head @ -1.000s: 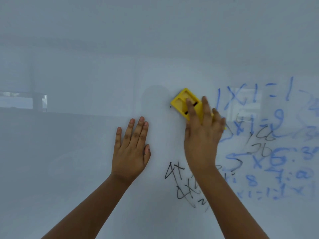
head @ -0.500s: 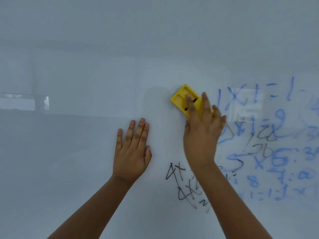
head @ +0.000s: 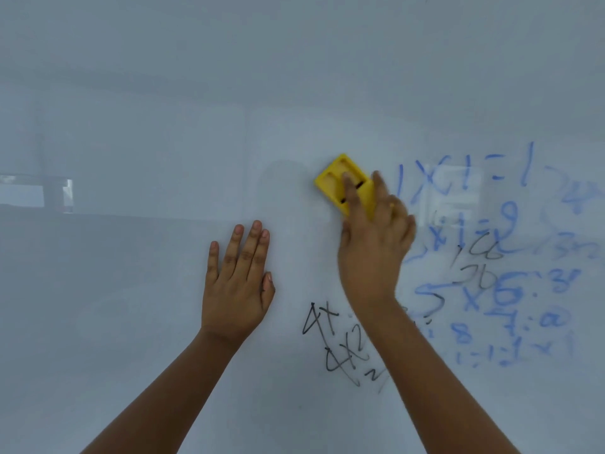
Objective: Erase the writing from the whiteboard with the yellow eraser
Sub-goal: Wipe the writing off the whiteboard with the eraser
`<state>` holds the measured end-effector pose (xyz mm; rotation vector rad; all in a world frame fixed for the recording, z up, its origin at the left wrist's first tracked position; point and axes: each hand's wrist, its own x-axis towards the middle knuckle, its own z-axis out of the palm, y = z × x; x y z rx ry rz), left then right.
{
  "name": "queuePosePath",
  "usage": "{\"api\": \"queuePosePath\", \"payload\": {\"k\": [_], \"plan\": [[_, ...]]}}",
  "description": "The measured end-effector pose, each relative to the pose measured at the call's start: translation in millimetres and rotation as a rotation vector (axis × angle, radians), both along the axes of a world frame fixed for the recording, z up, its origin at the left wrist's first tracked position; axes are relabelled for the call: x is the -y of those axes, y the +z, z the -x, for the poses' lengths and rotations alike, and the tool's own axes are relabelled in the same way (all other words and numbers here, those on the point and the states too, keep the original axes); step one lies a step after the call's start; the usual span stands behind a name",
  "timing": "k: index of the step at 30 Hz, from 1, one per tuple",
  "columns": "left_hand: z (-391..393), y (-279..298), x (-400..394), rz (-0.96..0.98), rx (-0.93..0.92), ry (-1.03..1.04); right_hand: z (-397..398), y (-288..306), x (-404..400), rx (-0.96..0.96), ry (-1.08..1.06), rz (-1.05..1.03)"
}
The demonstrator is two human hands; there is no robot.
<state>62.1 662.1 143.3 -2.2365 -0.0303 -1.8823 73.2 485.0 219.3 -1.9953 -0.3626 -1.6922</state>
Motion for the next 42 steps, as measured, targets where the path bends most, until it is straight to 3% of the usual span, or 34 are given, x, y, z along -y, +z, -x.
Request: {"api": "queuePosePath", "payload": {"k": [3,8,14,19,21,25,29,34,37,42], "plan": [[1,-1,0,0.001,-0.002,0.003,9,-64,-23,0.062,0.001,0.141],[0,-1,-1,-0.011,-0.011,0.018,6,-159,6,-0.088,-0.003,0.198],[0,-2,0,-0.001,0.001,0.010,5,-111,18,-0.134,0.021,-0.109],[-3,-3,-2,-0.005,0.018,0.019,22,-166,-14,-0.058,0.081,0.101],[-2,-4,-1,-0.007,0.023,0.016,24,-189,-3,-0.112,0.077,0.132],[-1,-4,0,0.001,0.031,0.008,18,-174,31,-0.133,0.078,0.010],[-2,-5,0,0.002,0.029,0.003,15,-154,15,-0.162,0.075,-0.114],[-2,-6,0,0.000,0.040,0.009,18,-214,4,-0.045,0.029,0.118],[-1,-7,2,0.016,0.049,0.002,10,-216,32,-0.064,0.043,0.046],[-2,-8,2,0.020,0.051,-0.003,5,-164,34,-0.111,0.103,-0.181]]}}
